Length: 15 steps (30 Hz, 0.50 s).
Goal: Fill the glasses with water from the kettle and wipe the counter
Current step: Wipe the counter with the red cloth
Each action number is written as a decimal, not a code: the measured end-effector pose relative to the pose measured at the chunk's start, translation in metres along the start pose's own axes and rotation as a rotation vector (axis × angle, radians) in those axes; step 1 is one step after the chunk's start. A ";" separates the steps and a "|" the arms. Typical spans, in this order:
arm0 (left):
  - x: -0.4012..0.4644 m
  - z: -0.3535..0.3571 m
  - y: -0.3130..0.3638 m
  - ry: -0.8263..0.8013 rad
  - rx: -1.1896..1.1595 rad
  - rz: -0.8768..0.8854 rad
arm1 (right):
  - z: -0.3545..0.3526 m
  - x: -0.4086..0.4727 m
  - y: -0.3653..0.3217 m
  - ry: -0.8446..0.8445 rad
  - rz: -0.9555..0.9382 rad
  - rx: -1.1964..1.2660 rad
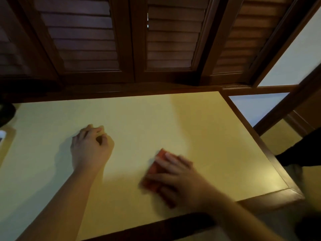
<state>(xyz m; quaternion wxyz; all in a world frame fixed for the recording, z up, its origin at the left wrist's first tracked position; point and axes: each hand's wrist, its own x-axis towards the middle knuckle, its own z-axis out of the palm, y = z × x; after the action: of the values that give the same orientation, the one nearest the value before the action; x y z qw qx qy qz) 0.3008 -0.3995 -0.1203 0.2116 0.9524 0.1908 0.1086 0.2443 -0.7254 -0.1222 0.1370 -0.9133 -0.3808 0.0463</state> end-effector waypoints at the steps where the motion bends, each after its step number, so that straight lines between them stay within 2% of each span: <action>1: -0.001 0.000 0.001 0.002 -0.009 0.008 | -0.008 -0.011 0.031 0.010 0.055 0.004; 2: -0.001 0.000 0.001 0.002 -0.017 0.011 | -0.018 -0.021 0.065 -0.008 0.162 -0.041; 4: -0.001 -0.001 0.002 0.001 -0.025 0.001 | -0.039 -0.035 0.117 -0.051 0.501 -0.167; 5: -0.002 -0.001 0.003 0.000 -0.026 -0.001 | -0.049 -0.036 0.132 -0.057 0.759 -0.099; 6: -0.002 -0.002 0.004 -0.002 -0.028 -0.003 | -0.055 -0.032 0.139 0.006 0.996 0.005; 7: -0.003 -0.002 0.005 -0.001 -0.027 -0.003 | -0.059 -0.021 0.134 0.060 1.161 0.128; 8: -0.003 -0.002 0.006 -0.001 -0.026 -0.002 | -0.054 -0.007 0.119 0.079 1.206 0.135; 10: -0.003 -0.002 0.005 0.004 -0.032 -0.005 | -0.033 0.023 0.073 0.066 1.068 0.103; 12: -0.002 -0.001 0.004 0.007 -0.037 -0.011 | -0.008 0.035 0.004 0.065 0.775 0.009; 15: -0.002 0.000 0.004 0.003 -0.036 -0.003 | 0.013 0.016 -0.072 -0.087 0.276 0.008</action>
<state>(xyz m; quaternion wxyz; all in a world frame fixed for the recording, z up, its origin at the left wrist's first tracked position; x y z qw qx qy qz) 0.3005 -0.4033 -0.1192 0.2285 0.9480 0.1906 0.1130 0.2044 -0.6629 -0.1140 0.1165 -0.9535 -0.2570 0.1059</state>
